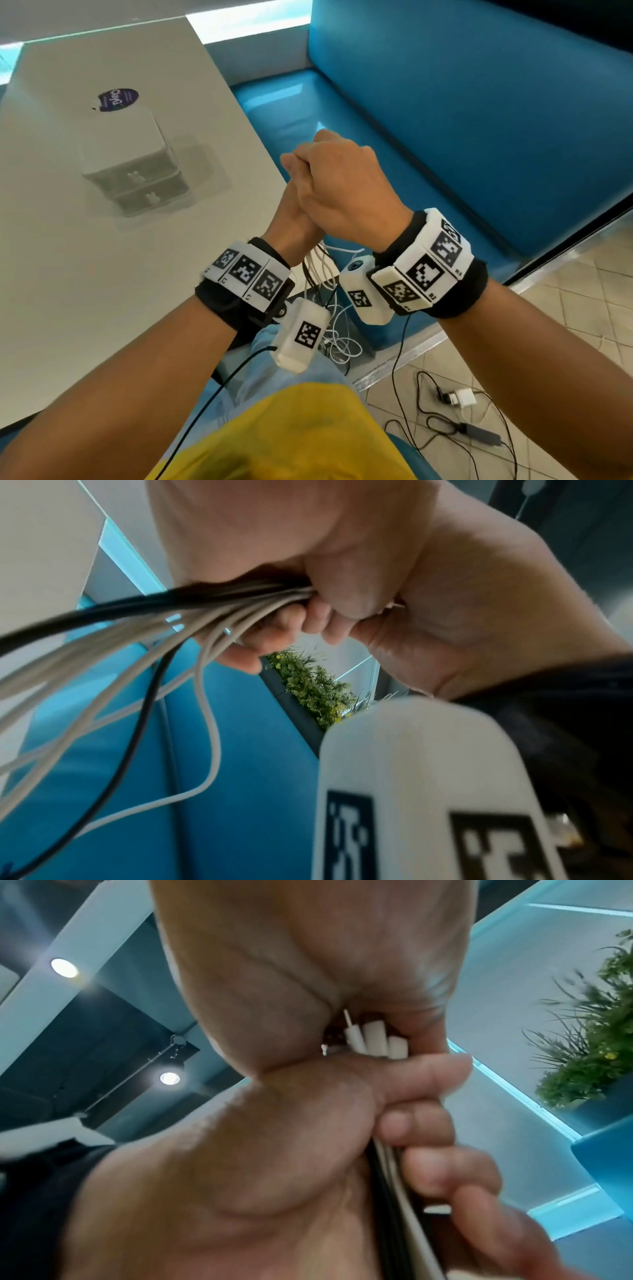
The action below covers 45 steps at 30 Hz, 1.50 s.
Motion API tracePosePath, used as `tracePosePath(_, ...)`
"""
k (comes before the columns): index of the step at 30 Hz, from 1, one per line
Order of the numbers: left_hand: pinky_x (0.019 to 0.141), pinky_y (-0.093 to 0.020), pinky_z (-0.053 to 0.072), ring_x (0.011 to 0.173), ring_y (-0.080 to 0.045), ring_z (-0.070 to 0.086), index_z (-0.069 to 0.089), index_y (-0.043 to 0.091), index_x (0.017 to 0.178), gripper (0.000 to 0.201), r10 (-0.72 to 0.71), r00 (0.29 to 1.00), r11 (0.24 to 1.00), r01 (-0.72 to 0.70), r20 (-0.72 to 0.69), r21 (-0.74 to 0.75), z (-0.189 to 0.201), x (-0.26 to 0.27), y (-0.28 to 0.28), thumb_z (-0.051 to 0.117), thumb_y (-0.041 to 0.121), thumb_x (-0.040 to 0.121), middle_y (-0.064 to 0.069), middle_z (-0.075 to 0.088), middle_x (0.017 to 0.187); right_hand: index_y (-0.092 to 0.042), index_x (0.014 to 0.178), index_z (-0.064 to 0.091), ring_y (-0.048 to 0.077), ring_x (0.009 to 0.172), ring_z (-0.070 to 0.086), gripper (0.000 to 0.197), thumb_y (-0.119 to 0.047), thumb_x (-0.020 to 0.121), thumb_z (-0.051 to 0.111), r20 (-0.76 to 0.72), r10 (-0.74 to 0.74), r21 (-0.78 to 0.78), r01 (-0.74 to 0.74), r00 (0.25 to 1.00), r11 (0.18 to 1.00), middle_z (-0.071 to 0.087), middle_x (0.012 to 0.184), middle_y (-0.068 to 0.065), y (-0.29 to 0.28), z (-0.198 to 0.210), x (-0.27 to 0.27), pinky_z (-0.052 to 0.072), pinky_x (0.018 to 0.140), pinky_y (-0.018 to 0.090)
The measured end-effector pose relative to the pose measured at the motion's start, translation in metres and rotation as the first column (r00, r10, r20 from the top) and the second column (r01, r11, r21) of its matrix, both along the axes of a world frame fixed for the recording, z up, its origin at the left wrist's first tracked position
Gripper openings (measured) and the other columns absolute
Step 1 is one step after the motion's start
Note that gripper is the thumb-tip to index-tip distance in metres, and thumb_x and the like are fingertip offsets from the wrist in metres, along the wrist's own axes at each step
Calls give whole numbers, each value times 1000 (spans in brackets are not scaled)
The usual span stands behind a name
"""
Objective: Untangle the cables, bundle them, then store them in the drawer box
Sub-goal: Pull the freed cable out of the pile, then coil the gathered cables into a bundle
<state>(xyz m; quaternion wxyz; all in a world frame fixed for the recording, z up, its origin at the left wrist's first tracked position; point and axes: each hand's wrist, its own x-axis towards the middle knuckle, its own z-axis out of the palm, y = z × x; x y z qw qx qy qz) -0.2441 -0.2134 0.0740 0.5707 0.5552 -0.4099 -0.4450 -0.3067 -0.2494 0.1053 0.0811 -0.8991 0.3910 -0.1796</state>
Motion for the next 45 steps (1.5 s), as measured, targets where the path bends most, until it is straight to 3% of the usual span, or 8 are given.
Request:
tracePosePath(8,45,-23,25,39,-9,33,60,25,46,35,95,994,990,-100,50,98,-4,1,-15,56,19,81,11,43,41,-30,146,35,14,125,51,50,-50,102,24,662,-241,644,-376,709,666,52,138,0,-16,-18,-27,44,103,35)
tracePosePath(12,64,-31,47,59,-15,54,60,21,62,27,234,961,969,-219,-144,114,-5,-6,-26,63,15,88,5,56,55,-13,129,52,23,85,64,53,-51,101,27,623,-456,782,-513,636,354,64,101,18,-9,-63,-27,53,75,31)
tracePosePath(15,44,-23,32,41,-12,32,38,19,55,42,188,963,974,-157,-195,163,-9,-9,-33,60,15,91,6,34,44,-10,101,57,20,62,58,32,-40,96,48,615,-301,787,-544,729,291,60,72,14,-13,-92,-41,49,63,29)
tracePosePath(23,37,-16,11,31,-8,15,26,21,59,45,24,994,981,-4,-103,196,14,8,-54,54,20,95,8,21,39,-9,76,57,10,51,41,23,-26,87,69,84,-161,925,-17,983,379,43,58,1,-3,-232,-99,38,55,25)
tracePosePath(31,41,-21,19,41,-14,19,40,23,58,39,-155,976,955,107,155,276,-29,-28,-45,61,21,91,-1,24,54,-26,88,66,12,84,64,33,-39,64,83,-417,119,834,327,901,445,70,97,-4,-11,-291,-144,49,78,26)
tracePosePath(35,44,-23,22,42,-13,22,53,28,48,44,-277,945,933,221,175,283,-39,-36,-38,62,25,90,1,26,52,-33,133,50,15,124,51,80,-32,59,83,-283,164,811,145,945,567,54,134,-12,-39,-239,-154,41,106,38)
tracePosePath(40,43,-22,20,41,-10,21,51,23,61,33,-324,940,912,281,106,300,-41,-50,-37,59,18,93,3,25,50,-3,123,56,20,119,58,42,9,83,51,411,-136,710,-223,902,668,62,126,13,-65,-114,-143,43,106,33)
tracePosePath(45,39,-20,22,37,-8,23,46,20,66,30,-237,967,945,207,91,253,-30,-41,-39,57,12,93,9,28,42,-26,135,46,2,122,51,70,8,74,56,-48,180,596,-116,983,794,56,134,-10,-59,-38,-129,39,107,26)
